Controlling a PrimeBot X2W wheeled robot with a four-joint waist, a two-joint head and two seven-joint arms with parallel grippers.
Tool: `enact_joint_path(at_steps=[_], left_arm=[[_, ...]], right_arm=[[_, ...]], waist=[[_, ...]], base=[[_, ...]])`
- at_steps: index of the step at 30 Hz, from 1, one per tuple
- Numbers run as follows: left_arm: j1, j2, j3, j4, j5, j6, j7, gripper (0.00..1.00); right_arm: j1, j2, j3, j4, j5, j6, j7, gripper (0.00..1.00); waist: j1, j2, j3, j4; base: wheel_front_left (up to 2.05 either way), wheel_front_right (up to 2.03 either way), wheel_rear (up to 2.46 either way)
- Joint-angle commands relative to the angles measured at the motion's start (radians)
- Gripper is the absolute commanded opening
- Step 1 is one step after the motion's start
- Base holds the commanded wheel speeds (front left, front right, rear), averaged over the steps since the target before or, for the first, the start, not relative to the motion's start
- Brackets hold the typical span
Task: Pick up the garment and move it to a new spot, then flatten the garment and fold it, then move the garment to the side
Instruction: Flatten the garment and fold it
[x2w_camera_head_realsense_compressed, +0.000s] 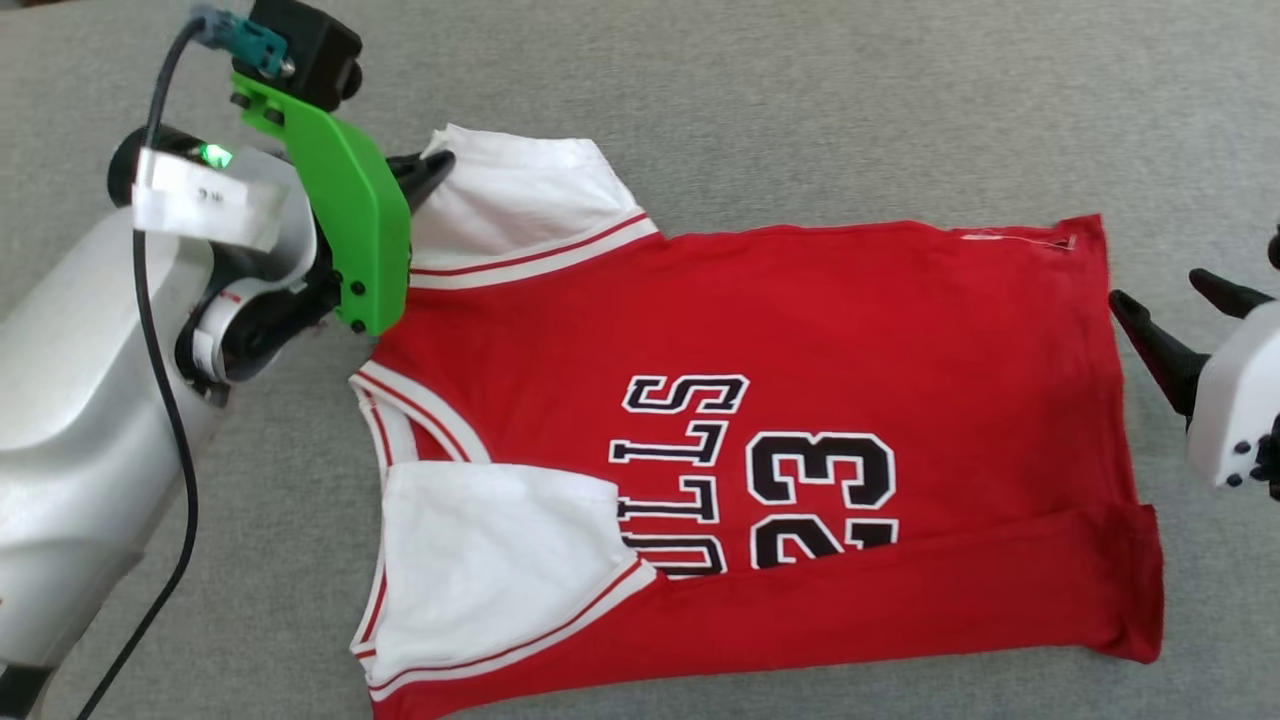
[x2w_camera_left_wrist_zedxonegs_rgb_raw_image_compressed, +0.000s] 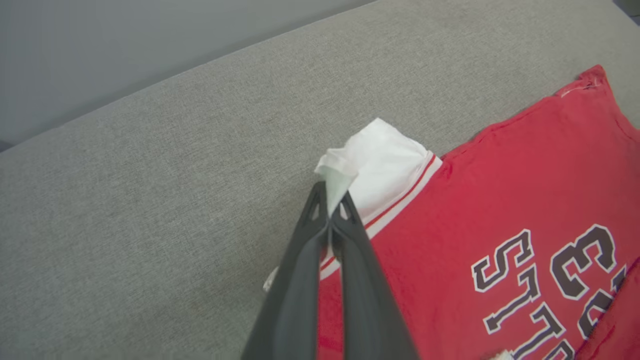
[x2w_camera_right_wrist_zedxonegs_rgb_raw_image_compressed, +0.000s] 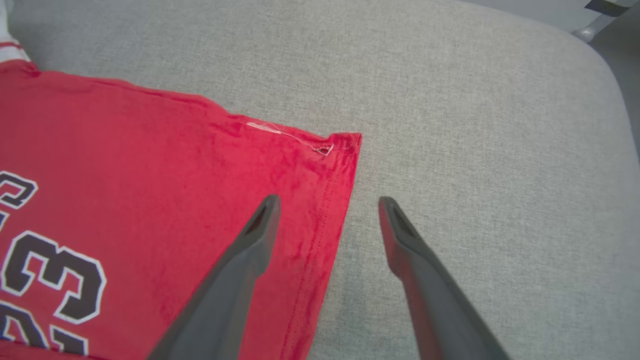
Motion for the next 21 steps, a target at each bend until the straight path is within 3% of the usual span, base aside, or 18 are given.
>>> enact_joint_path(at_steps=[1, 8, 21], left_arm=[[0.026, 0.014, 0.001, -0.036, 0.014, 0.015, -0.008, 0.00], [0.050, 0.041, 0.003, -0.195, 0.031, 0.059, -0.008, 0.00], [0.056, 0.037, -0.007, -0.288, 0.050, 0.075, -0.019, 0.00]], right_arm=[[-0.036, -0.013, 0.008, 0.021, 0.008, -0.001, 0.037, 1.00], [-0.172, -0.050, 0.030, 0.132, 0.003, -0.001, 0.167, 1.00], [-0.255, -0.052, 0.103, 0.300, -0.045, -0.001, 0.189, 1.00]], waist=[[0.0000, -0.0001, 0.030, 0.036], [0.0000, -0.0001, 0.073, 0.082], [0.0000, -0.0001, 0.123, 0.129]], base=[[0.00, 0.00, 0.00], [0.00, 0.00, 0.00], [0.00, 0.00, 0.00]])
